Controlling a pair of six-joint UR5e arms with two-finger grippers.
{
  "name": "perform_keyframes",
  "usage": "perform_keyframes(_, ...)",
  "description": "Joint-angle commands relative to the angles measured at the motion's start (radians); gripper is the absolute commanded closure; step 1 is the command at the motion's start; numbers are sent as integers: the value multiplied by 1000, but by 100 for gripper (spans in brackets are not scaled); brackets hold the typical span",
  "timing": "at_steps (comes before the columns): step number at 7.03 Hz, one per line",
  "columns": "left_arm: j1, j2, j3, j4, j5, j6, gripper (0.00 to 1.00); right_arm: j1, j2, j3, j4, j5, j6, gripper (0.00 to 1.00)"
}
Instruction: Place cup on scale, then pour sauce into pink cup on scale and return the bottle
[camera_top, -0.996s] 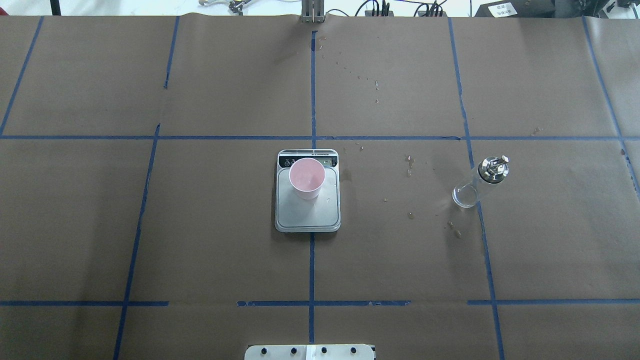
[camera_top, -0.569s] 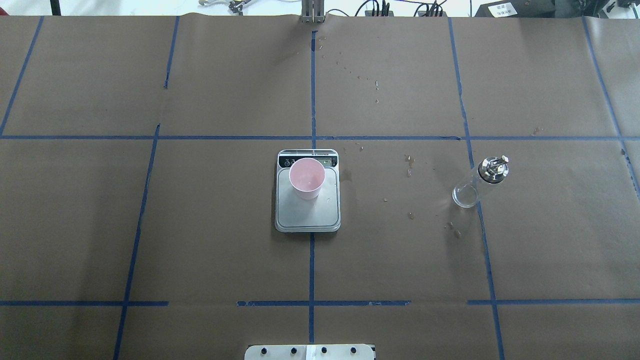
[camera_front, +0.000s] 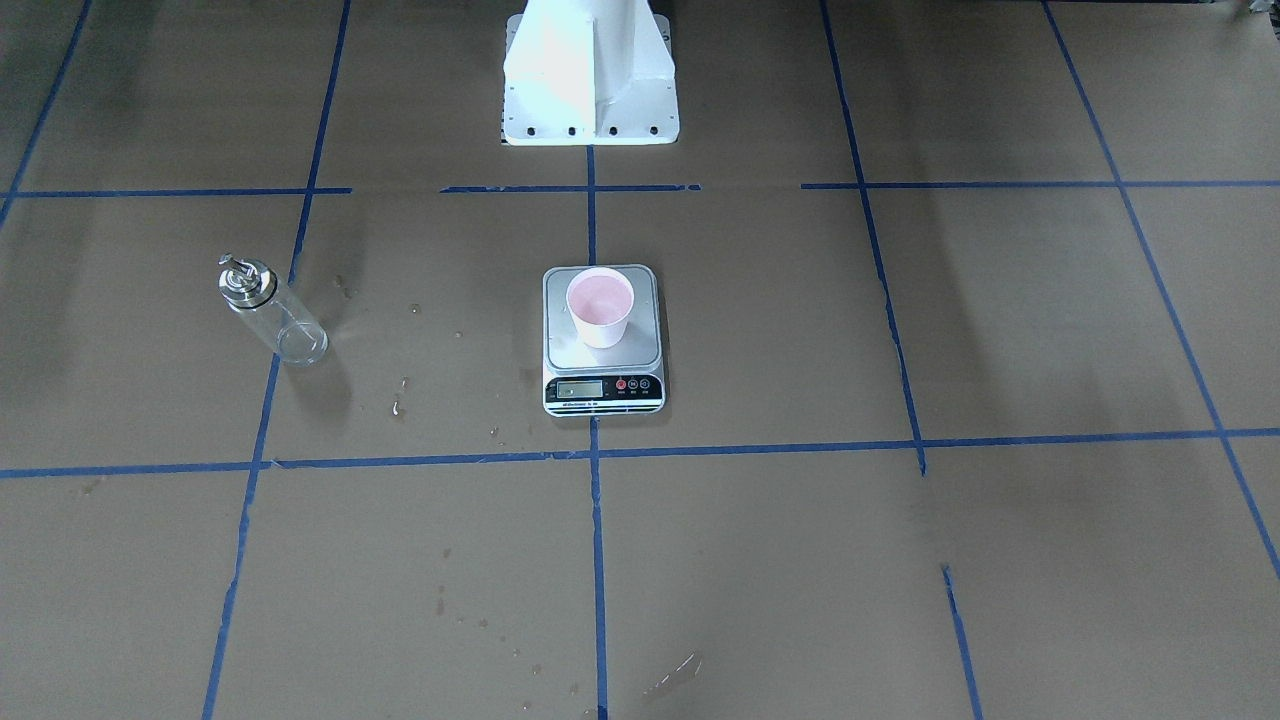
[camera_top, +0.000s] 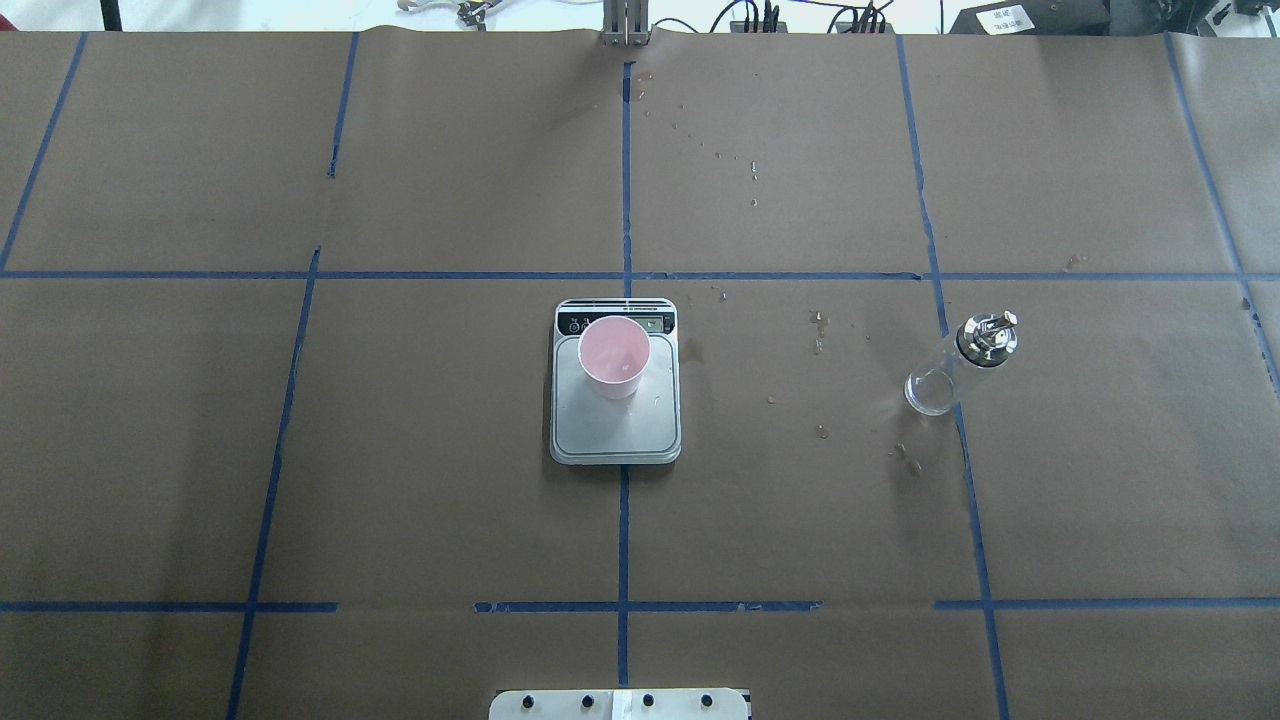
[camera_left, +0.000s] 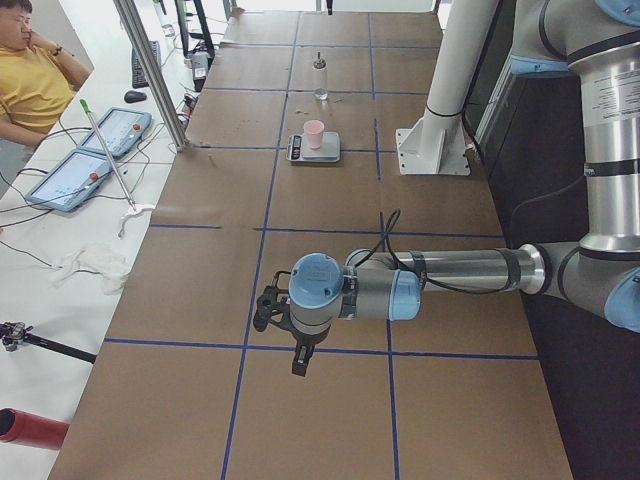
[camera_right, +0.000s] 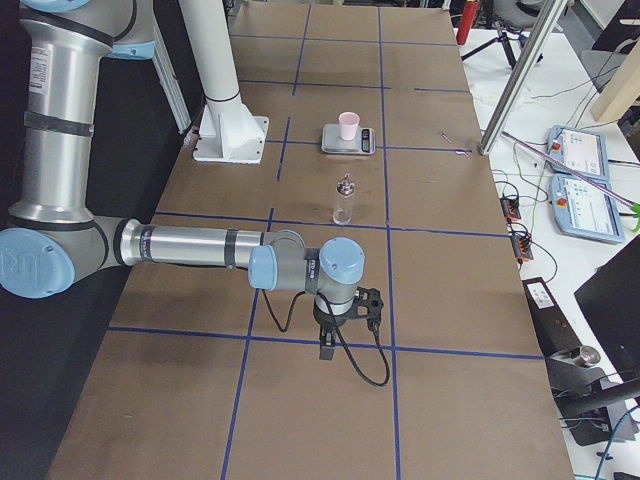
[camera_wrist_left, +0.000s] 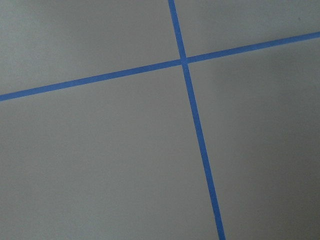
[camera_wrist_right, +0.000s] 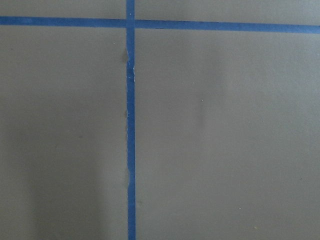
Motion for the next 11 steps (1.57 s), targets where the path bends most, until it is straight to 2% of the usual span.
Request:
perform_keyframes(1, 15, -11, -2, 11, 10, -6, 0, 0, -13, 21, 0, 37, 4, 0)
perform_keyframes(3, 38, -19, 1, 20, 7, -12, 0, 0, -34, 26, 71, 39, 11, 0)
perform_keyframes(5, 40, -37, -2, 91, 1, -14, 0, 0, -36, 26, 80, 39, 10, 0)
perform_keyframes(6, 40, -37, -5, 96, -2, -84, 0, 0, -36, 24, 80, 39, 10, 0)
perform_keyframes(7, 40, -37, -2, 80, 6, -139, 0, 0, -36, 24, 80, 39, 10, 0)
perform_keyframes(11, 40, -37, -19, 50, 6, -140, 0, 0, -34, 33, 80, 39, 10, 0)
